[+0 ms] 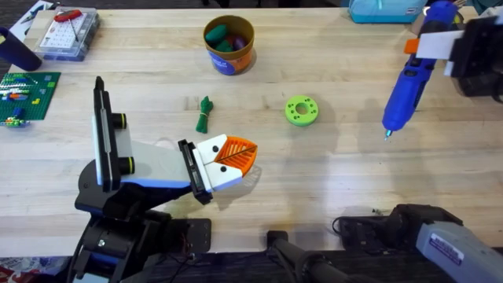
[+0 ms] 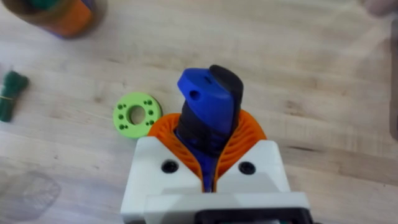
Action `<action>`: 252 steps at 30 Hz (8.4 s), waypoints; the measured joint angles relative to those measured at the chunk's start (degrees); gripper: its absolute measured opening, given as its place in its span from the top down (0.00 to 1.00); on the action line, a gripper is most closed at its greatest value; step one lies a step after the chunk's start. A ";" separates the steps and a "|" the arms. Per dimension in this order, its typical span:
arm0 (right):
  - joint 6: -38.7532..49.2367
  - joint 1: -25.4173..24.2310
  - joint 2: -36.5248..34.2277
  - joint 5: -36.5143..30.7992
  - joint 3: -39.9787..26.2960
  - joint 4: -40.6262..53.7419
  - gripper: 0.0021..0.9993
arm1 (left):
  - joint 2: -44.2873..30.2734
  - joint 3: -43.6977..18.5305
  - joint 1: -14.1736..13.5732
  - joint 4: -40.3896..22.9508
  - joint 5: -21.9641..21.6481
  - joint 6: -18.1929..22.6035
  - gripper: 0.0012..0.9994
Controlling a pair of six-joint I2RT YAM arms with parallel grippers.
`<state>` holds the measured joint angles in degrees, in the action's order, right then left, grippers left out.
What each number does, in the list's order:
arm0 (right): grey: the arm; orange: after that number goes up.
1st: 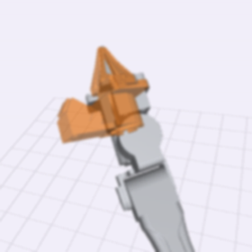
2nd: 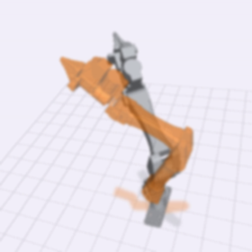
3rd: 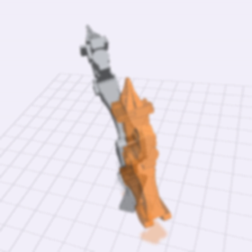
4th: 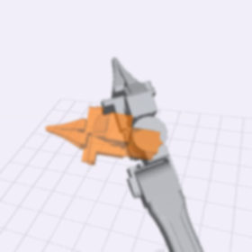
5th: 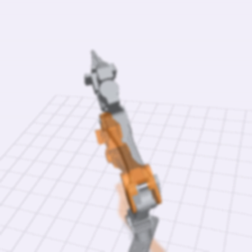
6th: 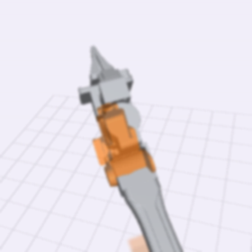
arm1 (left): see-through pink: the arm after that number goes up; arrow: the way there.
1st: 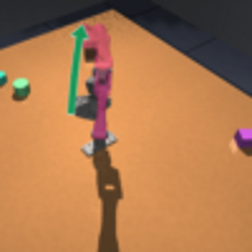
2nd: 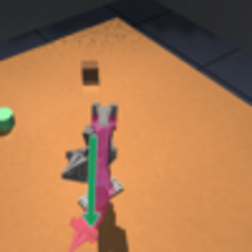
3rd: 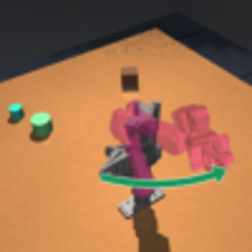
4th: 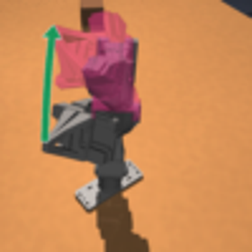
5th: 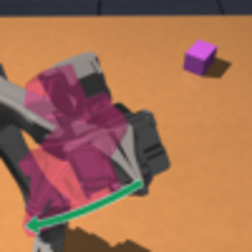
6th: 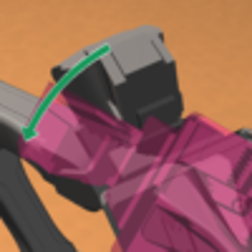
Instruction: Pick up the gripper from the table and insert it into the empty holder that is missing its gripper. Then pick up a screw, insert it into the mounting hole, and use the screwdriver to tighten it. Finally, clean up the table by picking up the vegetable and placing it into the bucket.
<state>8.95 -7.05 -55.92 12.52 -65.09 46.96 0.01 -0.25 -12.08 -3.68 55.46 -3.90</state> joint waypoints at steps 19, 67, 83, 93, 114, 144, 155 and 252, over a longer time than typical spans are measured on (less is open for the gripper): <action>-2.13 2.41 -1.24 12.15 0.46 -14.34 0.95 | 0.00 -0.02 0.00 -0.84 0.02 0.00 0.99; -14.79 31.42 -18.36 49.76 -12.99 -59.18 0.95 | 0.00 -0.02 0.00 -0.85 0.02 0.00 0.99; -14.51 35.65 -18.36 50.52 -5.71 -67.05 0.95 | 0.00 -0.02 0.00 -0.84 0.02 0.00 0.99; -14.47 39.53 -18.36 53.19 -4.74 -69.16 0.95 | 0.00 -0.02 0.00 -0.86 0.02 0.00 0.99; -14.49 44.04 -18.36 55.29 -0.20 -75.83 0.95 | 0.00 -0.02 0.00 -0.85 0.02 0.00 0.99; -16.24 46.94 -18.36 54.63 6.67 -85.48 0.95 | 0.00 -0.02 0.00 -0.86 0.02 0.00 0.99; -15.77 47.02 -18.45 54.59 8.05 -85.53 0.95 | 0.00 -0.02 0.00 -0.85 0.02 0.00 0.99; -12.26 47.02 -21.84 53.06 9.28 -83.89 0.95 | 0.00 -0.02 0.00 -0.86 0.02 0.00 0.99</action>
<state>-3.31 39.97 -77.76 65.58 -55.81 -36.93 0.01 -0.27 -12.08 -4.54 55.49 -3.90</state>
